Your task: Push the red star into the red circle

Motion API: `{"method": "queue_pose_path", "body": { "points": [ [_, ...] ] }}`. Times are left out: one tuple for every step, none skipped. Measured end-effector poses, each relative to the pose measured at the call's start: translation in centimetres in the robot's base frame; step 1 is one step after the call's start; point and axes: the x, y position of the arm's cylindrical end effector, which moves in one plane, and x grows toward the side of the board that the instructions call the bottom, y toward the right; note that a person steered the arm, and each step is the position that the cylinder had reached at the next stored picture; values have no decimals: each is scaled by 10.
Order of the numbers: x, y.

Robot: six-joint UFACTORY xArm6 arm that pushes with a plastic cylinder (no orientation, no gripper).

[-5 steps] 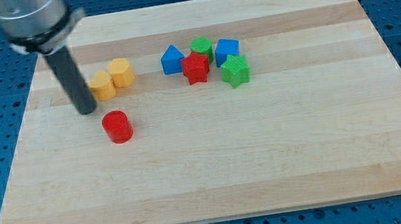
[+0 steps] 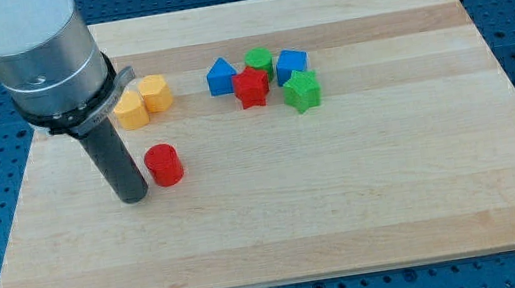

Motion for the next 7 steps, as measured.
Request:
{"method": "queue_pose_path", "body": {
  "points": [
    [-6,-26],
    [-37,-34],
    [-78,9],
    [-107,76],
    [-138,101],
    [-151,102],
    [-172,149]
  ]
}}
